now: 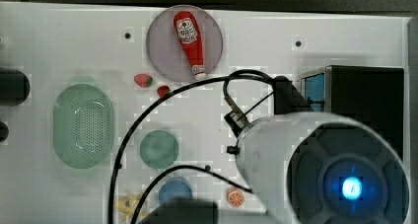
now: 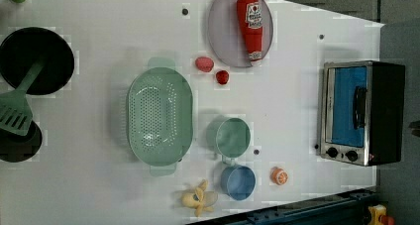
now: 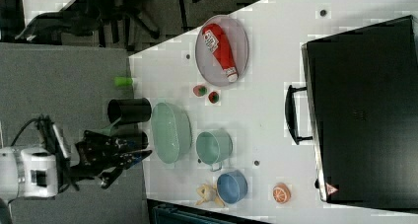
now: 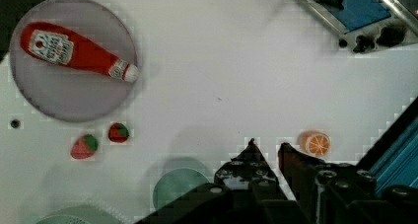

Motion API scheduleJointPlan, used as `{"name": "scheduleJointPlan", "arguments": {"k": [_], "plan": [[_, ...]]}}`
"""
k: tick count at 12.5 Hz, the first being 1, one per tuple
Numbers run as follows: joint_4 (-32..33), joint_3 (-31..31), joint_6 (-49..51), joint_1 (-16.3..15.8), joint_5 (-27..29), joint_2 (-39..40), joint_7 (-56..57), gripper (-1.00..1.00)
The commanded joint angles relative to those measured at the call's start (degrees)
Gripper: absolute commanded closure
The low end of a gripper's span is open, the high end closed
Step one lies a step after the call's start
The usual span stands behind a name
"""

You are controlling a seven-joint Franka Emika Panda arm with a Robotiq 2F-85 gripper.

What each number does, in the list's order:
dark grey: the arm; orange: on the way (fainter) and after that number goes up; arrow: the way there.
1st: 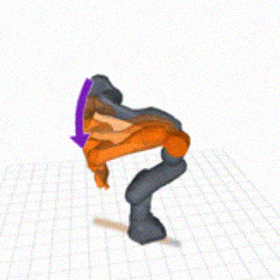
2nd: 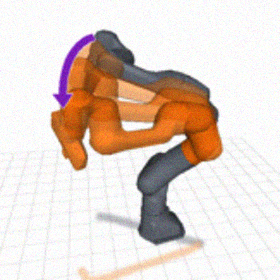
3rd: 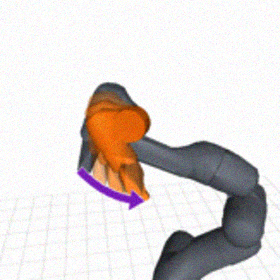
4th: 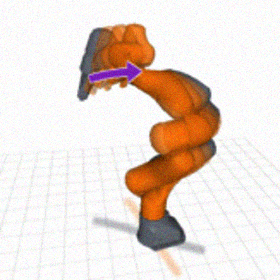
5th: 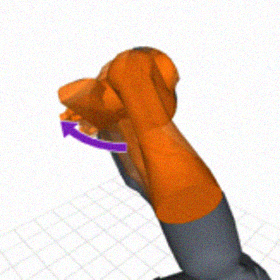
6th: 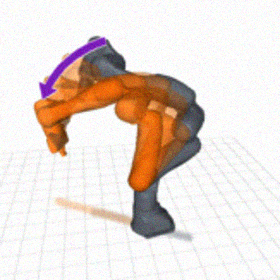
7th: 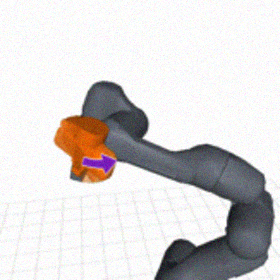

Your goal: Flap open oven.

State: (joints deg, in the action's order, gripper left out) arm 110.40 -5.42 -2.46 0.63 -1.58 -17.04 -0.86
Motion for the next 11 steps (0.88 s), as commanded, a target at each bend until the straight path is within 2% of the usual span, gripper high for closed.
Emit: {"name": "scheduleJointPlan", "arguments": {"k": [1,6,11], "plan": [[0.48,-3.88,-0.16,0.39,0.03,-0.77,11.72,0.65],[1.95,-12.6,-2.28,0.96,-0.11,1.95,39.16,0.65],[5.83,-18.8,-14.4,1.19,-3.05,7.72,62.46,0.65]]}}
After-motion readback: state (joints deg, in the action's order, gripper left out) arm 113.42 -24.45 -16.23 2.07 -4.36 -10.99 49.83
